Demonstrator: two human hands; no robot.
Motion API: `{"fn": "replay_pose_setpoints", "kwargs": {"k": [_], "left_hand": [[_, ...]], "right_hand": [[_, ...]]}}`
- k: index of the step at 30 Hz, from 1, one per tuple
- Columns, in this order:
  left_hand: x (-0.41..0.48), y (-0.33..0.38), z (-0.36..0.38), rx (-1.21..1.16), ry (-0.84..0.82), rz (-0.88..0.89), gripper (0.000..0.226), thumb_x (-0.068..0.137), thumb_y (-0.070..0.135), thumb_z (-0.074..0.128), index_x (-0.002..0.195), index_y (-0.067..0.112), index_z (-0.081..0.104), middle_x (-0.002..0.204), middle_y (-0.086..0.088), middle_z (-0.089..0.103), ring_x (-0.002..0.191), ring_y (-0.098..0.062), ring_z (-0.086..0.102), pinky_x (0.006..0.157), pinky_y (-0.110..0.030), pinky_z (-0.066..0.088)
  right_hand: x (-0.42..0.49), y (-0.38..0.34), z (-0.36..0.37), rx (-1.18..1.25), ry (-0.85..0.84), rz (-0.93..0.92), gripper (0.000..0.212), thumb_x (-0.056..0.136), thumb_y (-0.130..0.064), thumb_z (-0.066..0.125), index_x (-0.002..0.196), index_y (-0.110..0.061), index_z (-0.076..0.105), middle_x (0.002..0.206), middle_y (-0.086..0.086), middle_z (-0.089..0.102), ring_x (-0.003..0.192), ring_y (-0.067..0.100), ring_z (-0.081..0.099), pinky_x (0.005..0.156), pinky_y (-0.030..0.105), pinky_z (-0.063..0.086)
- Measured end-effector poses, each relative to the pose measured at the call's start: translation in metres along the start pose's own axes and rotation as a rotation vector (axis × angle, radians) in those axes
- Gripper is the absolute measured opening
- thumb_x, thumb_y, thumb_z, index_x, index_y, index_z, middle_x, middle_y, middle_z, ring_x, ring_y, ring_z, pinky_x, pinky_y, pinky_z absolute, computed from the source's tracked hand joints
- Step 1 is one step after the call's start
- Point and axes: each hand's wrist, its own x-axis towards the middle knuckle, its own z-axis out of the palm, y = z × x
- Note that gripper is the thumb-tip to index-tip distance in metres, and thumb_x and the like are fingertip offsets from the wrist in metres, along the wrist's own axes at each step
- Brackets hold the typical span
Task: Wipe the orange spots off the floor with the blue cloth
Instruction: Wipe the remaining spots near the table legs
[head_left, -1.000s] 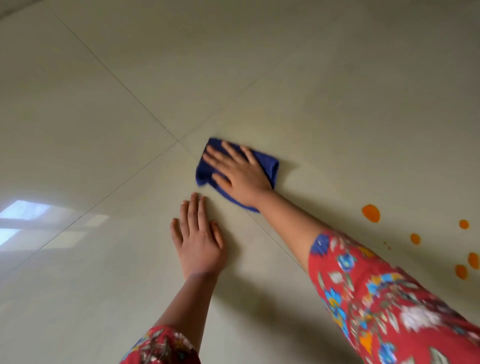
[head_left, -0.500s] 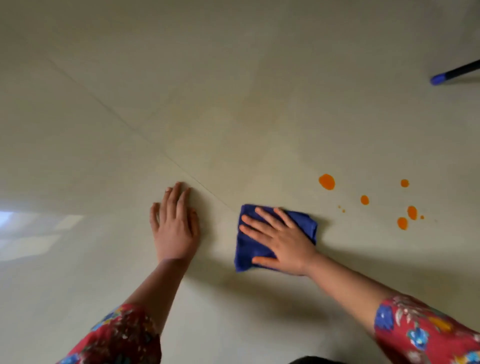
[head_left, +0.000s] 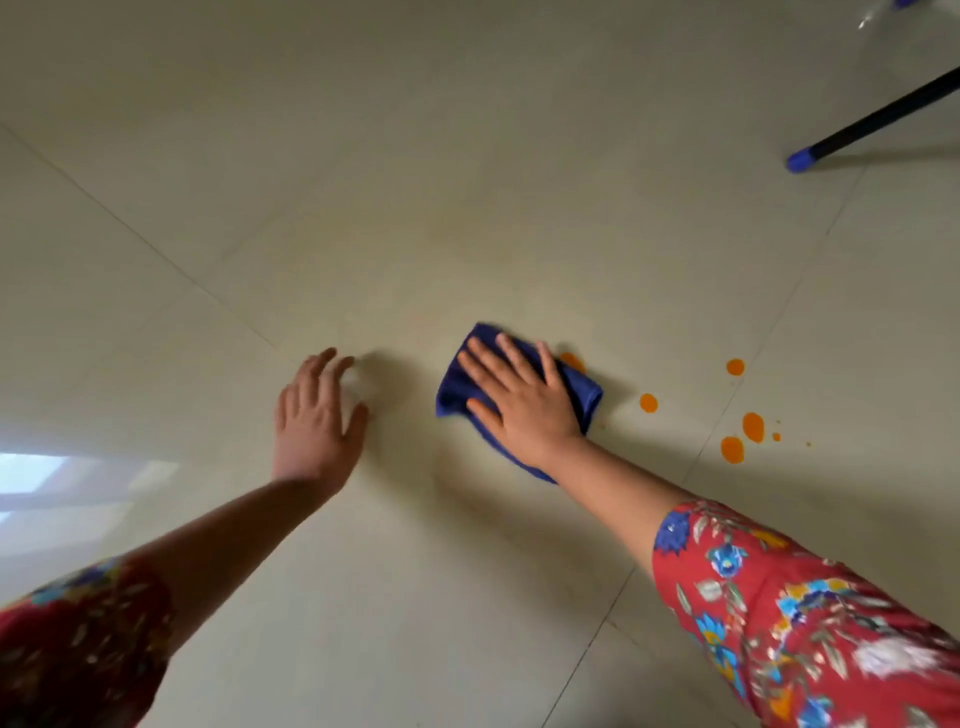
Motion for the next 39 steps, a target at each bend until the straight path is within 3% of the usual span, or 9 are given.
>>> {"fn": "replay_pose_setpoints", "kwargs": {"k": [3,7,11,15,21,27,33,37,39], "left_hand": [[0.003,0.039,0.019,0.012,-0.208,0.091,0.077,0.084,0.058,0.024,0.153,0.026,0.011,0.161,0.001,0.003,0.148,-0.02,0.001,0.118,-0.043,0.003],[-0.028,0.101,0.071,-0.046,-0.398,-0.116,0.088,0.066,0.074,0.004,0.144,0.04,-0.019,0.154,0.007,-0.03,0.139,-0.012,-0.031,0.113,-0.04,-0.018],[-0.041,0.119,0.091,-0.004,-0.385,-0.17,0.076,0.068,0.07,-0.008,0.137,0.045,-0.025,0.144,0.011,-0.041,0.129,-0.008,-0.043,0.102,-0.035,-0.033],[-0.037,0.116,0.086,0.029,-0.461,-0.173,0.061,0.092,0.06,0.008,0.141,0.042,-0.023,0.147,0.008,-0.04,0.129,-0.009,-0.043,0.11,-0.042,-0.024],[-0.04,0.12,0.085,0.043,-0.42,-0.151,0.078,0.069,0.068,-0.008,0.141,0.044,-0.027,0.146,0.008,-0.043,0.127,-0.011,-0.047,0.109,-0.043,-0.026],[-0.038,0.121,0.083,0.022,-0.41,-0.177,0.075,0.067,0.068,-0.009,0.137,0.045,-0.026,0.145,0.011,-0.04,0.13,-0.008,-0.042,0.111,-0.042,-0.023],[-0.043,0.121,0.085,0.023,-0.378,-0.167,0.075,0.069,0.066,-0.011,0.14,0.045,-0.024,0.142,0.014,-0.042,0.13,-0.007,-0.042,0.11,-0.04,-0.024],[-0.043,0.124,0.087,0.014,-0.325,-0.189,0.069,0.074,0.064,-0.008,0.14,0.047,-0.02,0.145,0.016,-0.038,0.133,-0.005,-0.038,0.111,-0.038,-0.022],[-0.042,0.124,0.087,0.012,-0.324,-0.196,0.066,0.078,0.061,-0.005,0.141,0.046,-0.019,0.145,0.015,-0.036,0.134,-0.004,-0.035,0.112,-0.039,-0.02]], "right_hand": [[0.02,0.054,-0.006,0.022,-0.032,0.271,0.065,0.093,-0.056,0.015,0.15,-0.029,0.031,0.157,-0.009,0.029,0.145,0.022,0.028,0.116,0.055,0.007],[-0.04,0.074,0.004,0.106,0.125,0.597,0.06,0.096,-0.054,0.024,0.15,-0.03,0.031,0.158,-0.011,0.028,0.146,0.021,0.025,0.114,0.059,0.013],[-0.08,0.01,0.01,0.125,0.129,0.396,0.057,0.096,-0.051,0.033,0.149,-0.028,0.036,0.156,-0.008,0.032,0.145,0.024,0.028,0.114,0.057,0.021],[-0.016,0.046,0.0,0.163,0.071,0.198,0.057,0.095,-0.052,0.028,0.146,-0.031,0.04,0.155,-0.011,0.035,0.143,0.021,0.033,0.112,0.055,0.027],[-0.072,0.097,0.006,0.157,0.151,0.723,0.06,0.097,-0.053,0.023,0.15,-0.027,0.033,0.157,-0.007,0.03,0.145,0.022,0.027,0.115,0.051,0.02],[-0.087,0.029,0.001,0.182,0.062,0.21,0.055,0.098,-0.049,0.031,0.15,-0.03,0.034,0.157,-0.01,0.029,0.146,0.022,0.025,0.116,0.051,0.02],[-0.028,0.094,0.001,0.172,0.085,0.59,0.061,0.095,-0.052,0.018,0.151,-0.03,0.028,0.159,-0.009,0.023,0.147,0.022,0.021,0.116,0.05,0.01],[-0.126,0.04,0.001,0.122,-0.012,-0.069,0.061,0.097,-0.056,0.032,0.153,-0.032,0.024,0.161,-0.01,0.019,0.149,0.022,0.017,0.118,0.049,0.012],[-0.136,0.067,0.004,0.101,-0.009,-0.188,0.063,0.096,-0.06,0.031,0.152,-0.034,0.024,0.16,-0.012,0.02,0.148,0.02,0.018,0.118,0.048,0.011]]}}
